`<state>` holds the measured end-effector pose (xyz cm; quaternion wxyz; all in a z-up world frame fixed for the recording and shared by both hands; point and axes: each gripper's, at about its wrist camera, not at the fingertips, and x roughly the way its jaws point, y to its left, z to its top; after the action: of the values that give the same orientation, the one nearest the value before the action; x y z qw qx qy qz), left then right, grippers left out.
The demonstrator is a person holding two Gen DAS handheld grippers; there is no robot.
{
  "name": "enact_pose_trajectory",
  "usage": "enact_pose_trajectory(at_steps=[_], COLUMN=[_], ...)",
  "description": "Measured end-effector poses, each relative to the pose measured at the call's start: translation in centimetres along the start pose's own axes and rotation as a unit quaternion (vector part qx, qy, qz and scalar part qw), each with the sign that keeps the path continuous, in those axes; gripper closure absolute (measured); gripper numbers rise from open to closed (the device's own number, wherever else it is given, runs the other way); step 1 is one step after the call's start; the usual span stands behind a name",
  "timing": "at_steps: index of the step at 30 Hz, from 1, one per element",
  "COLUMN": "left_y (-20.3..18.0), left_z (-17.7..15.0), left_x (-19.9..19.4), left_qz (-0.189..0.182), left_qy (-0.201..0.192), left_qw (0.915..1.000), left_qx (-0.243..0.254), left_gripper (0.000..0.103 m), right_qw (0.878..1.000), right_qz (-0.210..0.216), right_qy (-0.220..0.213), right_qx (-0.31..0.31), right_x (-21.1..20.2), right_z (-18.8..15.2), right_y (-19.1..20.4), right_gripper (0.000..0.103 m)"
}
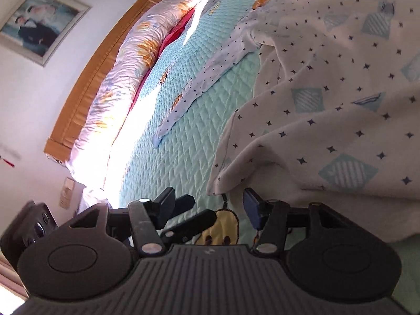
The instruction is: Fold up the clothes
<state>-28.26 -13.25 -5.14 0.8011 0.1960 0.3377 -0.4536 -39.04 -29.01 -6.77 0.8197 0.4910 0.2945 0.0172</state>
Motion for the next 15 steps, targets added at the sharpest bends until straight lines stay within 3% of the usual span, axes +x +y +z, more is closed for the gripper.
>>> enact_pose_trajectory(at_steps=[6,12,15], left_y=[-0.2,-0.7,-1.0], left_z=[0.1,0.4,0.5], left_x=[-0.1,-0.2,-0.2], left_qz=[0.005,0.006,0.006], left_qy=[-0.003,-0.01,-0.014], left_qw=[1.0,0.9998,0.9997], left_qx=[0.004,0.014,0.019], left_gripper=[0.06,0.058,0.057], right_qw=[0.99,0.975,0.974], right_qz=[0.044,0.093,0.105], right_qy=[-0.012,-0.041,-0.055], right_qx=[0.13,0.196,0.191], right_x=[0.8,0.3,-0.1], right_z=[0.3,-0.1,0.2], right_y=[-2.6,-3.5,-3.2], right_gripper=[0.042,0.041,0.04])
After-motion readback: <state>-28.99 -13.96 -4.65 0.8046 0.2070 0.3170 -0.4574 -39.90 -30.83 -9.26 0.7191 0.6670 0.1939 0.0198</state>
